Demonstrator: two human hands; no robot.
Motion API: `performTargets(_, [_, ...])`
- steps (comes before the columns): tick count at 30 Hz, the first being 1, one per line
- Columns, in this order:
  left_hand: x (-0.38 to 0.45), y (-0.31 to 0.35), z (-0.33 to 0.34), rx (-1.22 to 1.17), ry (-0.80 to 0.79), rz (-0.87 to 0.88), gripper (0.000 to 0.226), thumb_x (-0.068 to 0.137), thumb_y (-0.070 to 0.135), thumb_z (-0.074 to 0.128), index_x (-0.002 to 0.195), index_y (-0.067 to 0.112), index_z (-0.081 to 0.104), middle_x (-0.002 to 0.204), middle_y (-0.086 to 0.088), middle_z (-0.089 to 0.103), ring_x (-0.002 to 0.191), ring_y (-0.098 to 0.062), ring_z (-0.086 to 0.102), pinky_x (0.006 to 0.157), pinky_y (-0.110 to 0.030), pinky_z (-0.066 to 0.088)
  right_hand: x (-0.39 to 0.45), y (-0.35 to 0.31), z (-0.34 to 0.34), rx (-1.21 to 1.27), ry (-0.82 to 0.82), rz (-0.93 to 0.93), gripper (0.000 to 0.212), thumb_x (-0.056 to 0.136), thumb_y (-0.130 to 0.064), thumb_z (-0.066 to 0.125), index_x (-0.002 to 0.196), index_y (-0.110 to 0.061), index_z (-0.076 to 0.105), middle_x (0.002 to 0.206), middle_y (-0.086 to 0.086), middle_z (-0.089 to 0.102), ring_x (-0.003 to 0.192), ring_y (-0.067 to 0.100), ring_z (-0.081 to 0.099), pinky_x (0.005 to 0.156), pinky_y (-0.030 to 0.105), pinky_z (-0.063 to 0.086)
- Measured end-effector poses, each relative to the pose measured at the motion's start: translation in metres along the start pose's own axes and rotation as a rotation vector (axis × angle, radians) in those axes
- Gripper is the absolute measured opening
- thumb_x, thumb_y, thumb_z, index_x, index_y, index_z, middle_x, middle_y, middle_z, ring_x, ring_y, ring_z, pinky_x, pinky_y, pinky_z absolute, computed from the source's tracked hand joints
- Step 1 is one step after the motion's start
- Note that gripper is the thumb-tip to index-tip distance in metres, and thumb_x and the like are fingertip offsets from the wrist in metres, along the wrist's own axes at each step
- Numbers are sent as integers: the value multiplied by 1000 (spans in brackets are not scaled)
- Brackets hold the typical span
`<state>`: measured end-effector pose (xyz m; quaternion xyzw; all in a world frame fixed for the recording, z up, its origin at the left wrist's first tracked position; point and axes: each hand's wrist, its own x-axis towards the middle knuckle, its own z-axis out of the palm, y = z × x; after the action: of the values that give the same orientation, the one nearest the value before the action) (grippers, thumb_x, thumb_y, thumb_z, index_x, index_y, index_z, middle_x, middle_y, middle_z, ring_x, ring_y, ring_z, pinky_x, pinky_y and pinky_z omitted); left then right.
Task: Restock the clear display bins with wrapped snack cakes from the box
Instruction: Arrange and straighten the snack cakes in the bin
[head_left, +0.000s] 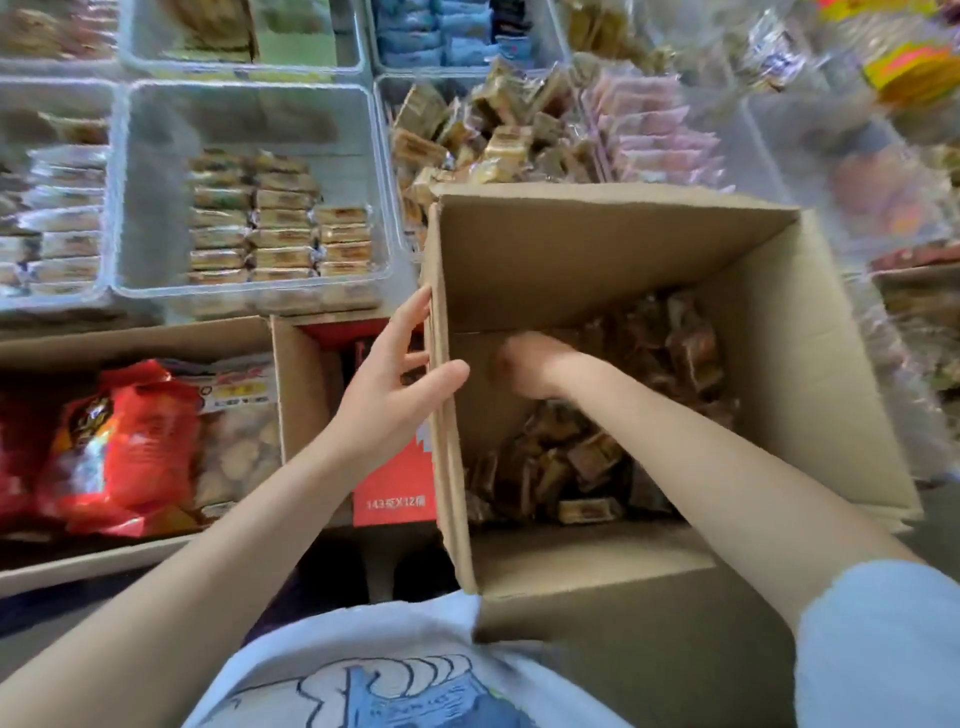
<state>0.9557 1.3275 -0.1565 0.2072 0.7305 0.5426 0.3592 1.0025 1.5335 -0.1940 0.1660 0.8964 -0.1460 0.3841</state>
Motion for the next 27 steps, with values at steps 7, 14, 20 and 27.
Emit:
performTargets(7, [-4, 0, 9, -58, 53, -25, 74, 84, 47, 61, 151, 51, 31, 154, 27, 37, 130, -8, 54, 106, -33, 47, 73, -1, 94, -94, -485, -15, 38, 95, -44, 60, 121, -17, 65, 120, 5, 67, 101, 25, 67, 94, 44, 56])
performTargets(14, [-7, 4, 18, -96, 95, -13, 65, 84, 47, 59, 144, 56, 34, 148, 33, 40, 124, 2, 53, 94, -13, 46, 88, -4, 120, 38, -558, 39, 34, 93, -33, 64, 122, -15, 66, 120, 8, 65, 107, 26, 65, 90, 39, 57])
performTargets(20, [-6, 4, 18, -112, 83, 4, 63, 87, 47, 61, 142, 59, 33, 146, 34, 40, 119, 10, 54, 82, -4, 47, 57, 16, 49, 430, -325, -21, 41, 96, -17, 63, 136, -16, 58, 132, 7, 60, 118, 25, 60, 73, 24, 52])
performTargets(27, [-9, 2, 15, -45, 114, 53, 62, 95, 33, 68, 147, 50, 38, 149, 25, 45, 132, -3, 50, 92, -14, 50, -47, 57, -46, 1152, -90, -358, 44, 94, -1, 60, 133, -22, 58, 124, 11, 62, 108, 22, 65, 81, 31, 55])
